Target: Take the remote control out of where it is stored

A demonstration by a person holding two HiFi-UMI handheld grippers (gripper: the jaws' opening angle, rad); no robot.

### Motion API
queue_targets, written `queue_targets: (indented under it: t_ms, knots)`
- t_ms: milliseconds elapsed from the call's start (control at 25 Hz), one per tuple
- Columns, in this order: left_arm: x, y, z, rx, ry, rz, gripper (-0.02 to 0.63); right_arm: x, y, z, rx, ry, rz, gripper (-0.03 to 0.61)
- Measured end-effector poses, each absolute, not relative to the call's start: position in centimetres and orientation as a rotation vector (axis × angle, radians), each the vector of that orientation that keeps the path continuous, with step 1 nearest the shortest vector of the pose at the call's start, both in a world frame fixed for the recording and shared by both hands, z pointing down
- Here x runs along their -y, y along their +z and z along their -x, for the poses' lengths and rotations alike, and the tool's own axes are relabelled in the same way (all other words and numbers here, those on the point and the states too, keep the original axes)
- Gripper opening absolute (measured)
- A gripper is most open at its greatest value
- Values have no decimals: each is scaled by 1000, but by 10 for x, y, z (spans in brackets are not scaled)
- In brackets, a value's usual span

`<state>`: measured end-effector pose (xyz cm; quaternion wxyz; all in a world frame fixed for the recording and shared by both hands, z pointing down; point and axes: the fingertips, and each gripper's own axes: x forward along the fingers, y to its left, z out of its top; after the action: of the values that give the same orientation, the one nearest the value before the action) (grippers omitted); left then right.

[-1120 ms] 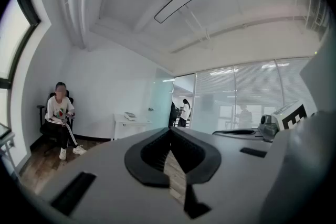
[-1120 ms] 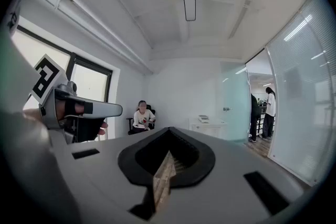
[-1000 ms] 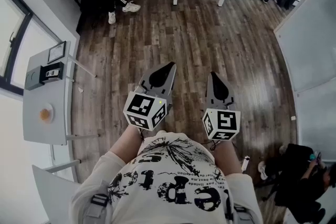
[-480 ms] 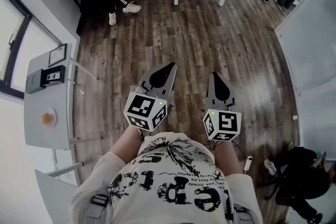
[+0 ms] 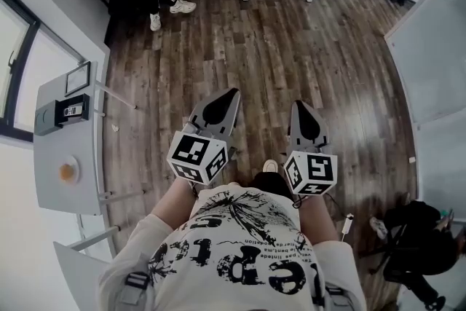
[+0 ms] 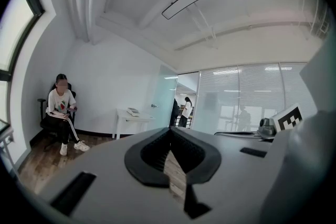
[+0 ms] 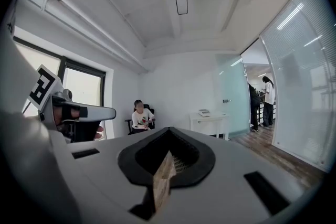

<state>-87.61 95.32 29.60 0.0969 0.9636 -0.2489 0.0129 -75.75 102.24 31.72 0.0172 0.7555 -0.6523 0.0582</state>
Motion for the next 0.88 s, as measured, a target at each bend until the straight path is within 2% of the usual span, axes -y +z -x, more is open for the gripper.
queue_targets:
  t_ms: [320, 880]
  knots:
    - [-902, 309, 819, 817, 50, -2829, 9, -965, 332, 691, 2086, 201, -2309, -6]
    - [-808, 296, 608, 870, 8, -2832, 9, -867, 316, 476, 2124, 164, -2287, -6]
